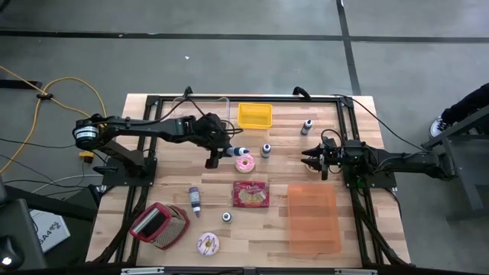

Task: Pick & Place Food Item
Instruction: Put the left blue food coloring bottle into the transparent bin

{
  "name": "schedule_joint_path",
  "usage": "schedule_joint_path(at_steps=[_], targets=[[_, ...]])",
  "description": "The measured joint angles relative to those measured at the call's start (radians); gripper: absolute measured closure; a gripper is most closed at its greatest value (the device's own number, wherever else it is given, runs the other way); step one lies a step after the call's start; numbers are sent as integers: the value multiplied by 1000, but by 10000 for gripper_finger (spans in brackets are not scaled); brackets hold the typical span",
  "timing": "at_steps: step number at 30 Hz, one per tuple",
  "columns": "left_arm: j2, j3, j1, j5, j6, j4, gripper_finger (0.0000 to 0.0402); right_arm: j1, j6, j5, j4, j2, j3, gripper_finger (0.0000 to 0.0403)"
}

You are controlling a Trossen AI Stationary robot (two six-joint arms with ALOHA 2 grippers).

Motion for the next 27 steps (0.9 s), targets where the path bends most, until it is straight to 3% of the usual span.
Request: schedule_joint_path(at_steps=[11, 20, 27], targets=[[0, 1, 19, 0, -91, 135, 261, 0, 0, 0, 0, 0, 0, 237], [0, 1, 152, 116, -173, 150, 261, 0, 0, 0, 0, 0, 0, 237], [0, 1, 231, 141, -180, 177, 261, 0, 0, 0, 0, 0, 0, 237]])
